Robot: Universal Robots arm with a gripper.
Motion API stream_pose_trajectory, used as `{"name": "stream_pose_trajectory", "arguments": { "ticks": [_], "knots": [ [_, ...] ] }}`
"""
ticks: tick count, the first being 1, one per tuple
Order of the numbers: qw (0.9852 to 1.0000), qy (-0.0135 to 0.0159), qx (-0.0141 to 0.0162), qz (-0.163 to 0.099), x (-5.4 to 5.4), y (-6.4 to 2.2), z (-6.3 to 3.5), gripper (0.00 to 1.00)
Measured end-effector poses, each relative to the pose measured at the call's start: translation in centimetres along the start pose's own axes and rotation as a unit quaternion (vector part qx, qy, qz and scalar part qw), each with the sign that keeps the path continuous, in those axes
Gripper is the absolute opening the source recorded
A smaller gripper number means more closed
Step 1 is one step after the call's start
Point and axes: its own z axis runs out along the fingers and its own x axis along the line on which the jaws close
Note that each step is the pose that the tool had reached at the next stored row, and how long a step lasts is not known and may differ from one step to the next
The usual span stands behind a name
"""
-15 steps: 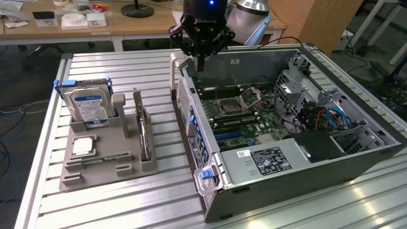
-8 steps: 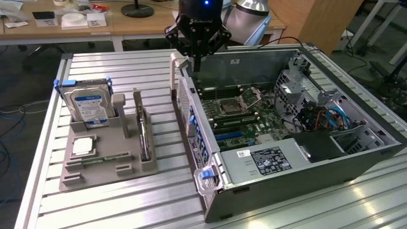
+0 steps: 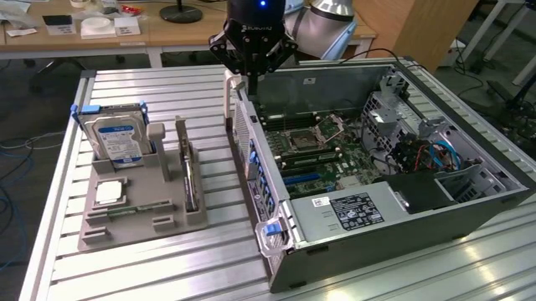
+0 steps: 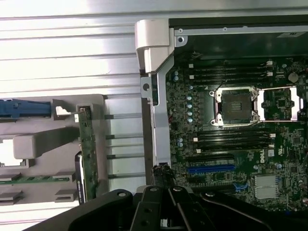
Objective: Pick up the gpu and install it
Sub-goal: 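Reach for the gpu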
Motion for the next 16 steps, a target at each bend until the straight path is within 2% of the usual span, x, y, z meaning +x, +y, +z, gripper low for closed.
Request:
{"name": "stream_pose_trajectory", "arguments": {
  "ticks": [16],
  "knots": [
    [1.0000,0.0000,0.0000,0.000,2.2,-0.17,0.00,0.11]
  ]
}}
